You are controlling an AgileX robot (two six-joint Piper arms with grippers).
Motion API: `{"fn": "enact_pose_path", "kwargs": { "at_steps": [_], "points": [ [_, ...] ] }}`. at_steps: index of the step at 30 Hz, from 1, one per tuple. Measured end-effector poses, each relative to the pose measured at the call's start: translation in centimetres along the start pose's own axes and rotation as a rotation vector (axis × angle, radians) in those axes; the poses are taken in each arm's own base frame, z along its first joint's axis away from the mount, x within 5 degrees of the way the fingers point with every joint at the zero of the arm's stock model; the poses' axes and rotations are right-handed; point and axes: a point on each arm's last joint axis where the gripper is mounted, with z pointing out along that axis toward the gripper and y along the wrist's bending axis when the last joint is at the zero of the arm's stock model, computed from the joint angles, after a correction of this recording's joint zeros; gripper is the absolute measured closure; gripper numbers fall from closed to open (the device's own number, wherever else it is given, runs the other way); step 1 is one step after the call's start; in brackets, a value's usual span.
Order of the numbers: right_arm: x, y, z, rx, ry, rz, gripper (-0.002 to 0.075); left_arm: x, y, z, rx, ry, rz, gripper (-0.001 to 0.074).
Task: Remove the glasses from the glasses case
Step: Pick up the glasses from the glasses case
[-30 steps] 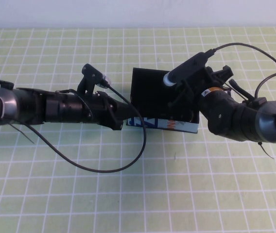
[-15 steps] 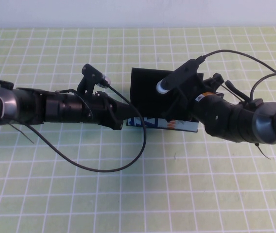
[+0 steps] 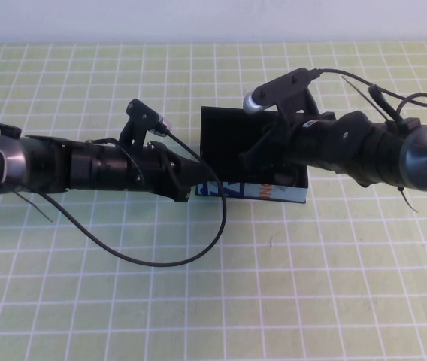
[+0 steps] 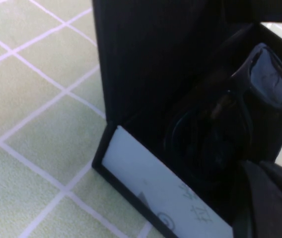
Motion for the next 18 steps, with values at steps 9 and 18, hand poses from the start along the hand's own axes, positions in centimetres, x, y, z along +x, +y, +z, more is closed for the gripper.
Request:
{"fn": "enact_pose_path", "kwargs": {
  "at_steps": [9,18],
  "points": [
    [0.2,-1.8,-0.1,-0.050,0.057,0.094,0.0741,0.0,0.0,0.0,0.002,0.005,-0.008,0.0739],
    [0.3,-1.7,0.0,-0.066,0.071,0.104,0.0741,0.0,-0.1,0.0,0.003,0.005,-0.009,0.0739]
  ]
}}
